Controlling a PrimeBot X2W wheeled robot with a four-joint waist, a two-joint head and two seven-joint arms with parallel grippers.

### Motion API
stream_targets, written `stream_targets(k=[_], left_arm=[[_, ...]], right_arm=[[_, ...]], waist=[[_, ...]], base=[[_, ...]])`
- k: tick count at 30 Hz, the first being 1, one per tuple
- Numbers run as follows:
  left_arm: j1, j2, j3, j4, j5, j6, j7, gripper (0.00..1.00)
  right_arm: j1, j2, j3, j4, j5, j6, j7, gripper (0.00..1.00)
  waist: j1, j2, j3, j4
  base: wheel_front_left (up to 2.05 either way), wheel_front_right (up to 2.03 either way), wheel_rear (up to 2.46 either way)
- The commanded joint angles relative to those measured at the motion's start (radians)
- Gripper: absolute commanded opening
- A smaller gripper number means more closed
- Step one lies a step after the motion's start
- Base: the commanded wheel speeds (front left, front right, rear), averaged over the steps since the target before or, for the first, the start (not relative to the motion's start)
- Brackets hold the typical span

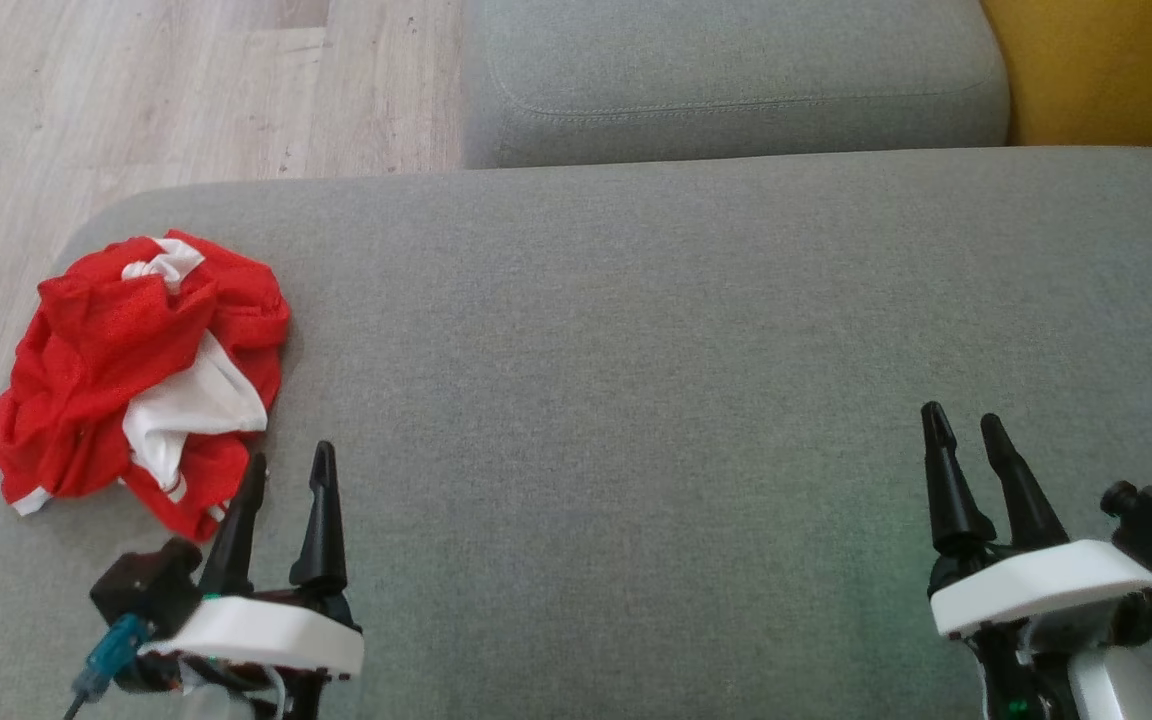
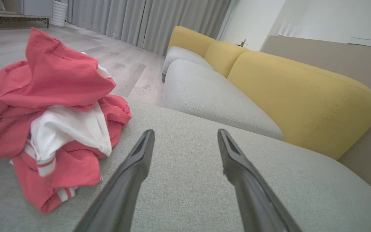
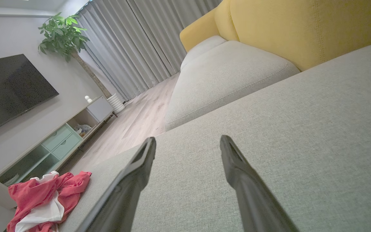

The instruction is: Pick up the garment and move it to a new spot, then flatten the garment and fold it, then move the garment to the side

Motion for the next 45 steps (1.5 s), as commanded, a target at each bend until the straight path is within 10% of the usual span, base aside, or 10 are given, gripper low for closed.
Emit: stream_targets(k=[1, 45], left_arm=[[-0.067, 0.020, 0.014, -0.028, 0.029, 0.005, -0.013, 1.00], [-0.089, 0.032, -0.048, 0.124, 0.406, 0.076, -0.130, 1.00]], right_arm=[[-0.025, -0.008, 0.023, -0.045, -0.030, 0.000, 0.001, 1.00], [0.036, -0.003, 0.024, -0.125, -0.436, -0.001, 0.000, 1.00]], waist=[[0.0000, 0.0000, 0.000, 0.000], [0.0000, 0.0000, -0.009, 0.016]], base=[[0.00, 0.00, 0.00], [0.00, 0.00, 0.00]])
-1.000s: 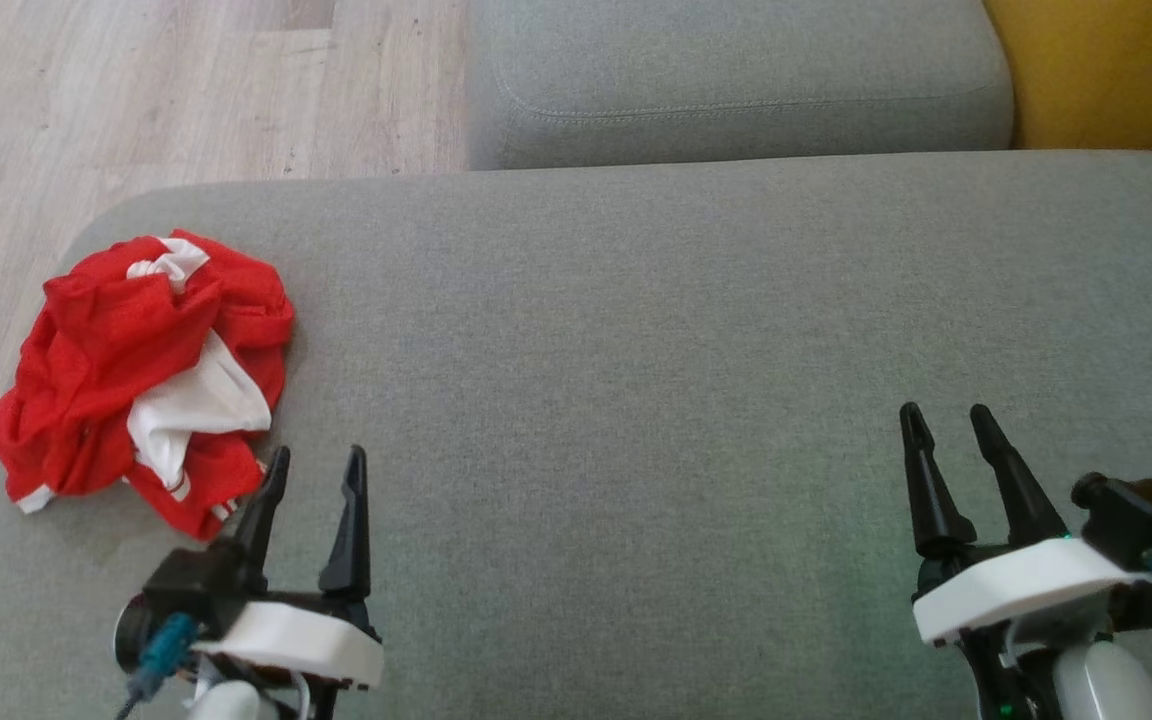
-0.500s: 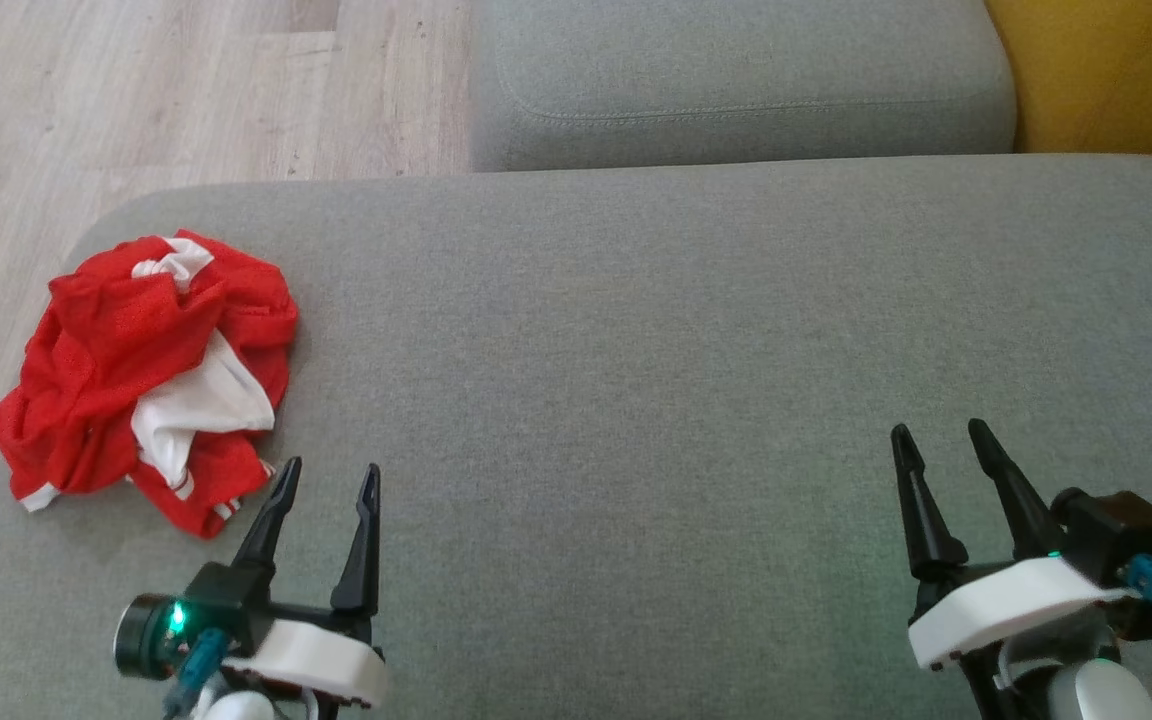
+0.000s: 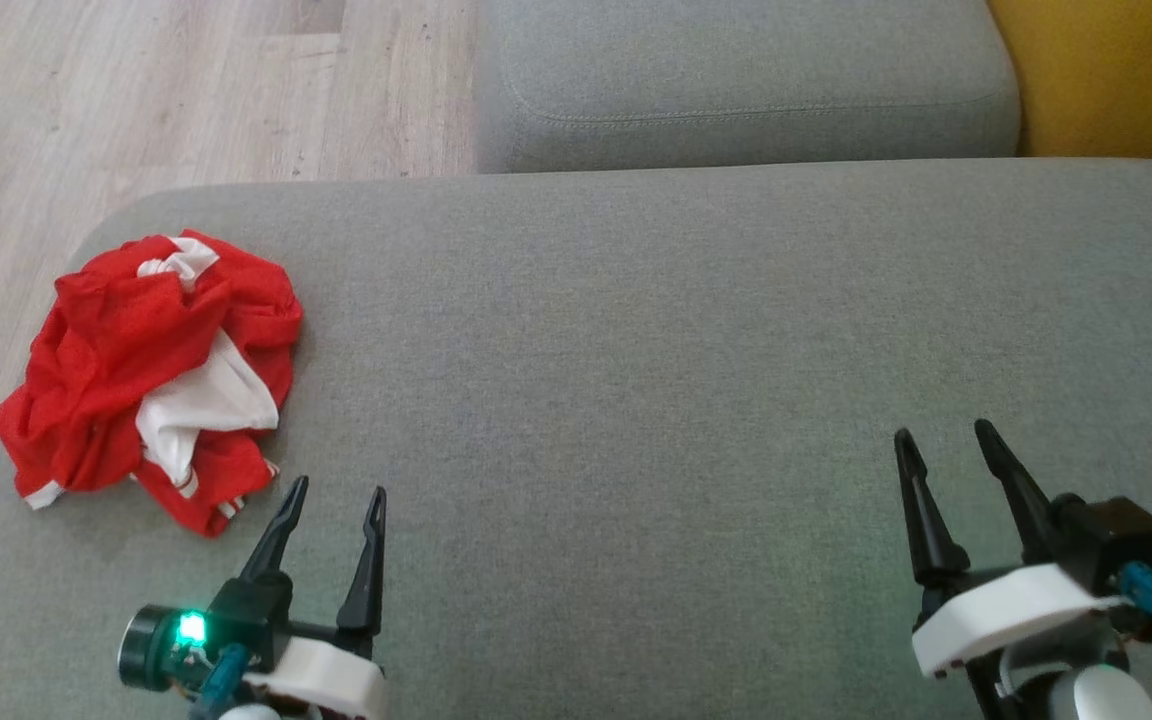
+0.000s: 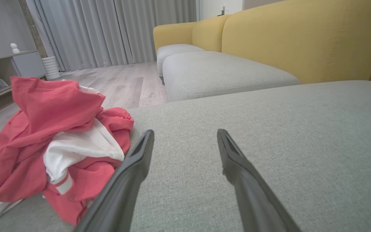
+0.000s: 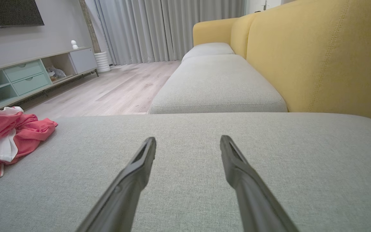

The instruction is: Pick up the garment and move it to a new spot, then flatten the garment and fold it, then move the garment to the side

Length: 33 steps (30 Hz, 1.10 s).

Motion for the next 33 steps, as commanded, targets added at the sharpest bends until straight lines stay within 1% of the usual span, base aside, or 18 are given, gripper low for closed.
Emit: stream_targets(k=[1, 17, 21, 25, 28, 29, 33], left_arm=[[-0.065, 0.008, 0.027, -0.024, 0.001, 0.005, -0.007, 1.00], [-0.072, 0.006, 0.025, 0.001, -0.033, 0.013, 0.005, 1.00], [-0.076, 0.005, 0.027, 0.004, -0.042, 0.018, 0.008, 1.00], [-0.085, 0.001, 0.037, 0.008, -0.057, 0.024, 0.008, 1.00], [-0.093, -0.001, 0.045, 0.007, -0.067, 0.032, 0.007, 1.00], [-0.100, -0.002, 0.052, 0.005, -0.074, 0.036, 0.005, 1.00], [-0.116, -0.009, 0.071, -0.005, -0.089, 0.047, -0.002, 1.00]], right_arm=[[-0.014, -0.006, 0.020, -0.038, -0.004, -0.001, -0.012, 1.00], [-0.019, -0.006, 0.014, -0.022, 0.025, -0.001, -0.012, 1.00], [-0.022, -0.005, 0.020, -0.026, 0.017, -0.001, -0.009, 1.00], [-0.024, -0.005, 0.031, -0.038, 0.015, -0.001, -0.005, 1.00], [-0.023, -0.005, 0.037, -0.050, 0.016, -0.001, -0.001, 1.00], [-0.025, -0.005, 0.040, -0.060, 0.016, -0.001, 0.001, 1.00], [-0.032, -0.005, 0.046, -0.076, 0.015, -0.001, 0.007, 1.00]], waist=[[0.0000, 0.0000, 0.000, 0.001], [0.0000, 0.0000, 0.003, 0.002], [0.0000, 0.0000, 0.006, 0.015], [0.0000, 0.0000, 0.010, 0.055], [0.0000, 0.0000, 0.016, 0.100], [0.0000, 0.0000, 0.023, 0.136], [0.0000, 0.0000, 0.037, 0.215]], base=[[0.00, 0.00, 0.00], [0.00, 0.00, 0.00], [0.00, 0.00, 0.00], [0.00, 0.00, 0.00], [0.00, 0.00, 0.00], [0.00, 0.00, 0.00], [0.00, 0.00, 0.00]])
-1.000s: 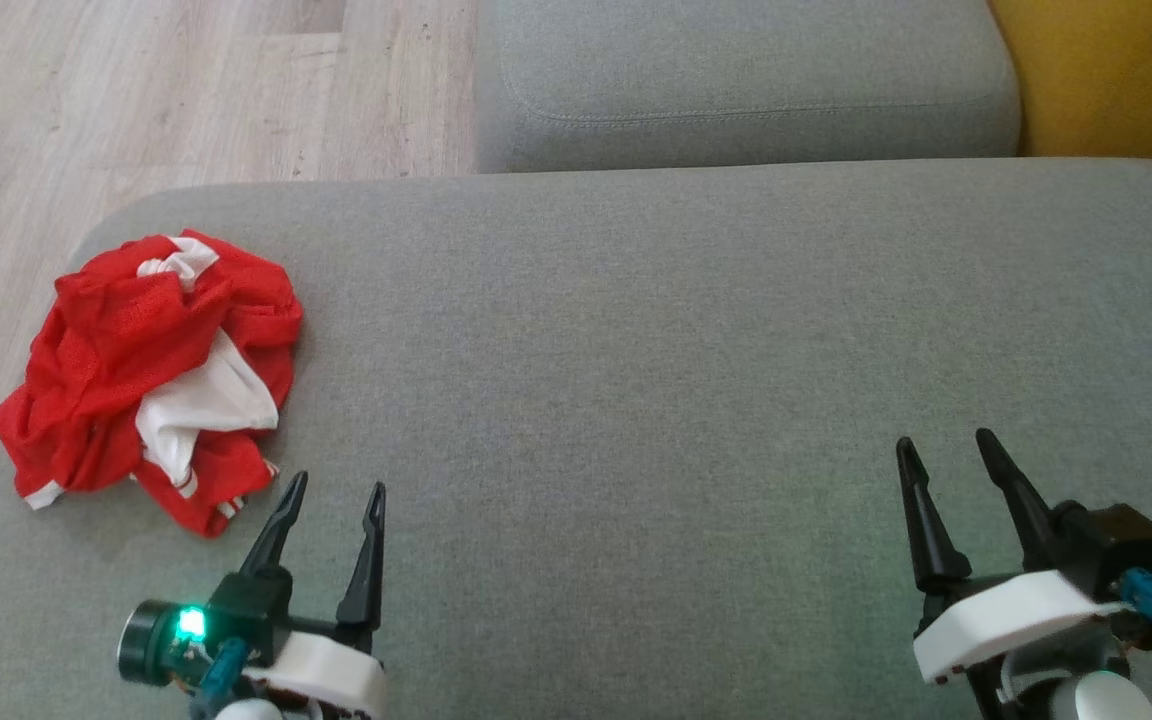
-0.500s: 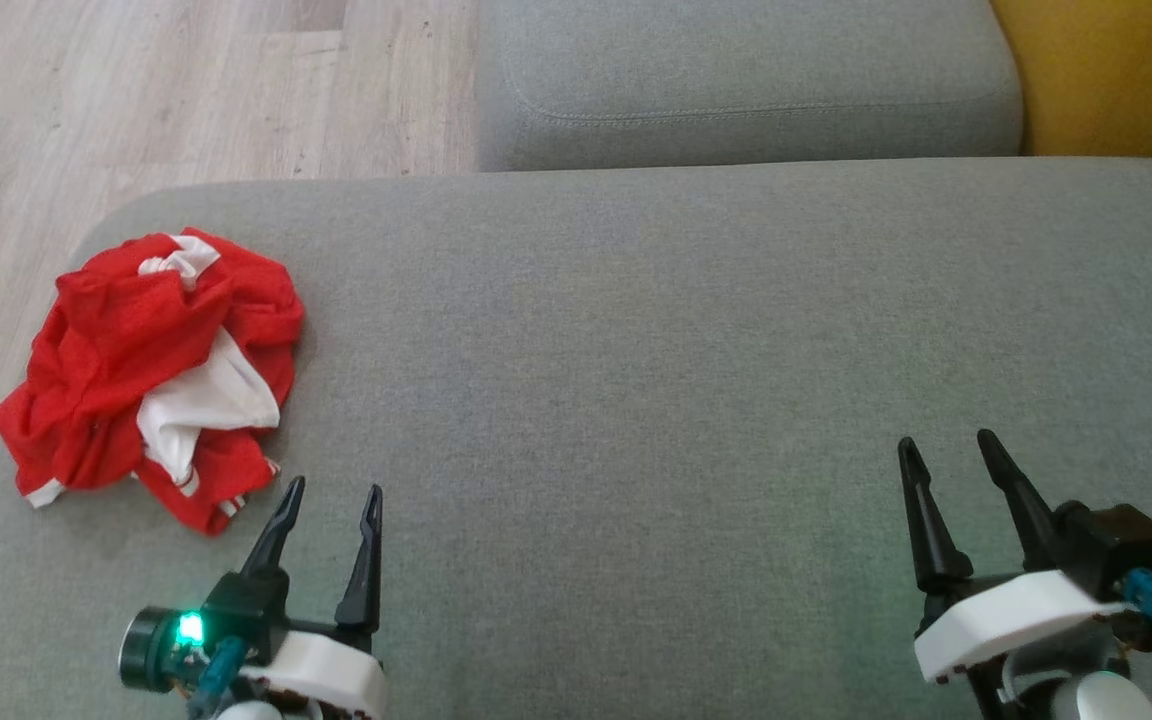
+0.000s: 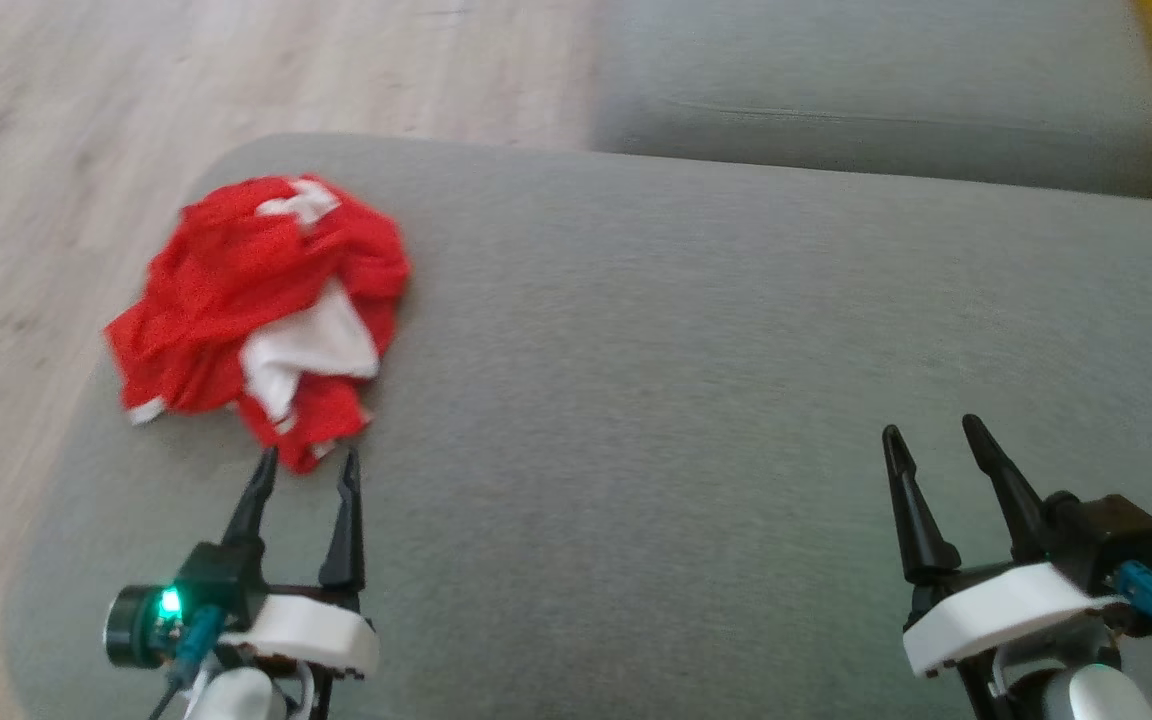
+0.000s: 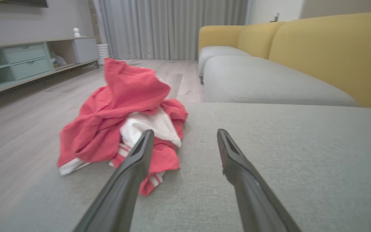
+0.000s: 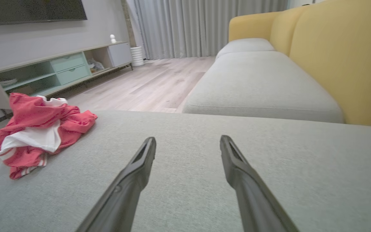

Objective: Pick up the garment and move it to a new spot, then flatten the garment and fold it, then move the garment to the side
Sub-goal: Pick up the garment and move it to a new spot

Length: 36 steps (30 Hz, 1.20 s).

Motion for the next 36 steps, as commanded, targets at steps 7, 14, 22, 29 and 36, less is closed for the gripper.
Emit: stream_targets(k=[7, 14, 22, 29, 36], left_arm=[[-0.068, -0.003, 0.074, -0.063, -0.015, 0.016, -0.020, 1.00], [-0.058, -0.017, 0.116, -0.126, 0.004, 0.012, -0.021, 1.00], [-0.093, -0.034, 0.153, -0.123, 0.018, -0.015, -0.021, 1.00], [-0.259, -0.016, 0.163, -0.016, 0.017, -0.084, -0.022, 1.00], [-0.560, 0.020, 0.095, 0.213, -0.016, -0.153, 0.049, 1.00]], right_arm=[[-0.059, -0.006, 0.032, -0.059, -0.012, -0.001, 0.010, 1.00], [-0.076, -0.006, 0.032, -0.076, -0.024, -0.001, 0.025, 1.00], [-0.114, -0.006, 0.043, -0.117, -0.064, -0.001, 0.063, 1.00], [-0.174, -0.016, 0.045, -0.187, -0.121, -0.001, 0.124, 1.00], [-0.224, -0.061, 0.033, -0.266, -0.138, -0.001, 0.184, 1.00]], waist=[[0.0000, 0.0000, 0.033, 0.162], [0.0000, 0.0000, 0.061, 0.246], [0.0000, 0.0000, 0.144, 0.262], [0.0000, 0.0000, 0.277, 0.221], [0.0000, 0.0000, 0.410, 0.192]], base=[[0.00, 0.00, 0.00], [0.00, 0.00, 0.00], [0.00, 0.00, 0.00], [0.00, 0.00, 0.00], [0.00, 0.00, 0.00]])
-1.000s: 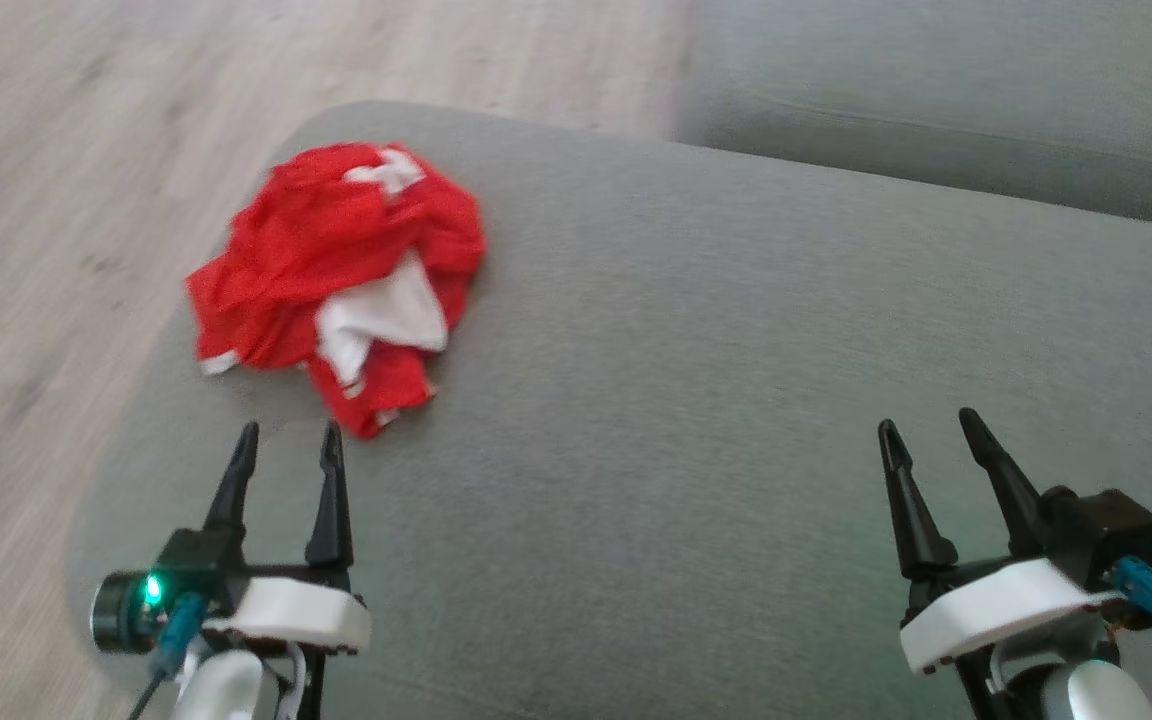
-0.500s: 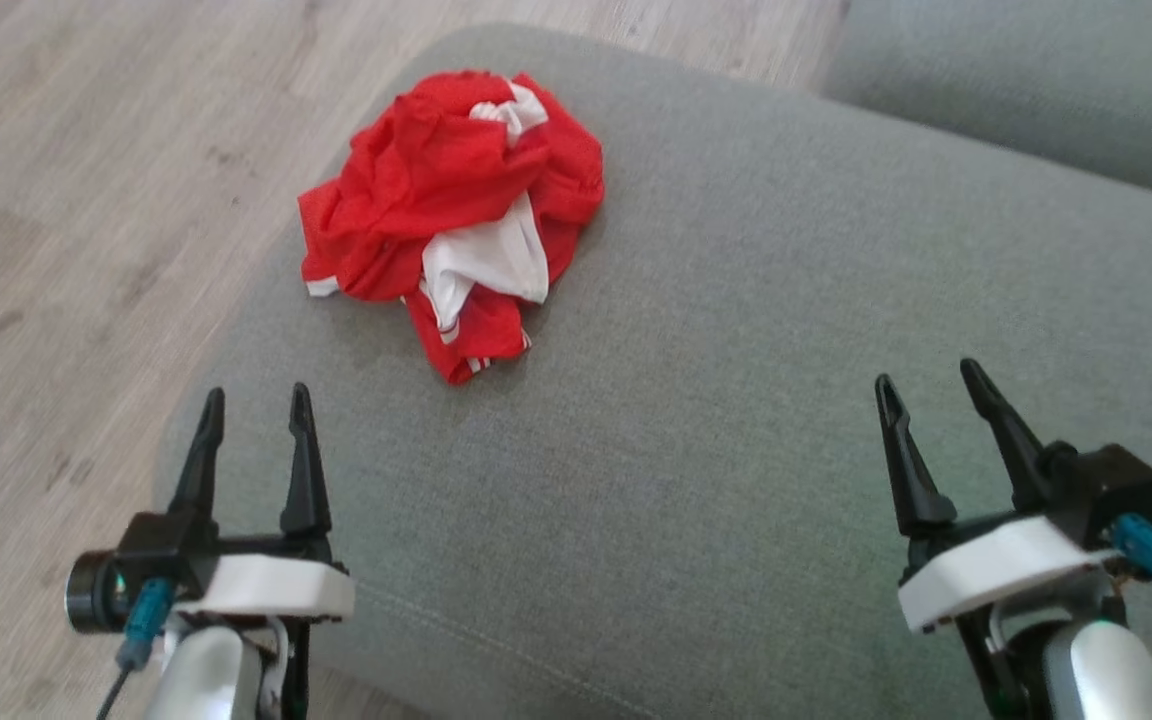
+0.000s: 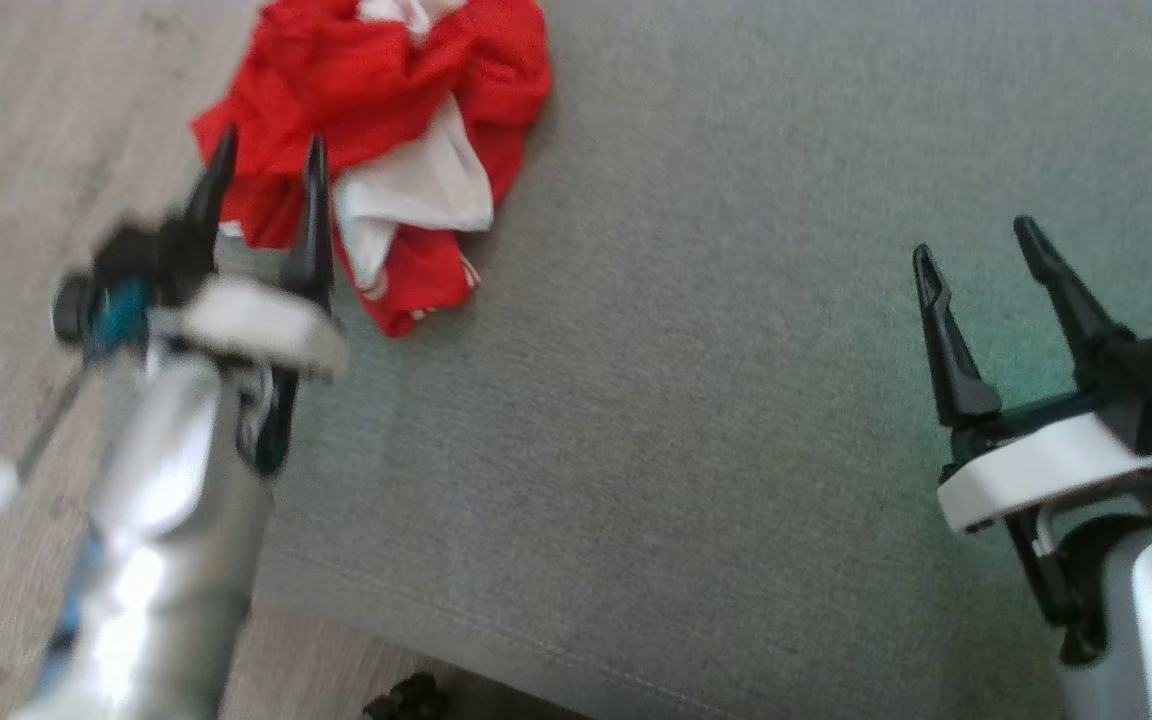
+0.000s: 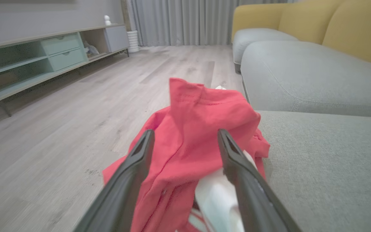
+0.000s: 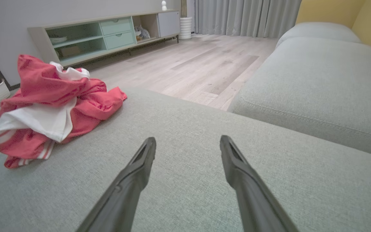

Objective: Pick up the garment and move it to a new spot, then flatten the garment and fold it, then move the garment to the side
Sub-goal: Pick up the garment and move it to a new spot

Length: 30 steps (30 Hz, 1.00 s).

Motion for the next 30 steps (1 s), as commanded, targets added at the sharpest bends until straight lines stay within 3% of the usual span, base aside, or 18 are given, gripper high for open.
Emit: stream_targets(k=[1, 8, 12, 13, 14, 22, 30], left_arm=[[-0.089, 0.052, 0.013, 0.026, -0.018, -0.007, 0.027, 1.00], [-0.305, 0.095, -0.064, 0.272, -0.095, -0.014, 0.174, 1.00], [-0.352, 0.111, -0.096, 0.342, -0.138, -0.014, 0.241, 1.00], [-0.364, 0.118, -0.110, 0.352, -0.151, -0.014, 0.250, 0.56], [-0.374, 0.127, -0.123, 0.353, -0.161, -0.014, 0.241, 0.00], [-0.370, 0.192, -0.128, 0.349, -0.165, -0.004, -0.002, 0.00], [-0.228, 0.203, -0.126, 0.174, -0.149, 0.047, -0.056, 0.00]], right_arm=[[-0.037, -0.014, 0.026, -0.050, -0.006, -0.001, 0.015, 1.00], [-0.058, -0.035, 0.027, -0.064, 0.003, -0.001, 0.035, 1.00], [-0.056, -0.033, 0.026, -0.063, 0.007, -0.001, 0.034, 1.00], [-0.055, -0.031, 0.024, -0.062, 0.008, -0.001, 0.033, 1.00], [-0.055, -0.030, 0.022, -0.060, 0.007, -0.001, 0.030, 1.00], [-0.023, -0.003, 0.001, -0.029, 0.018, -0.001, -0.017, 1.00], [0.032, 0.031, 0.003, 0.010, 0.042, -0.001, -0.065, 1.00]], waist=[[-0.0003, 0.0000, 0.076, -0.030], [-0.0003, 0.0000, 0.125, -0.057], [-0.0003, 0.0000, 0.124, -0.064], [-0.0003, 0.0000, 0.121, -0.066], [-0.0003, 0.0000, 0.117, -0.068], [-0.0003, 0.0000, -0.007, -0.085], [-0.0003, 0.0000, -0.172, -0.133]], base=[[0.00, 0.00, 0.00], [0.00, 0.00, 0.00], [0.00, 0.00, 0.00], [0.00, 0.00, 0.00], [0.00, 0.00, 0.00], [0.00, 0.00, 0.00], [0.00, 0.00, 0.00]])
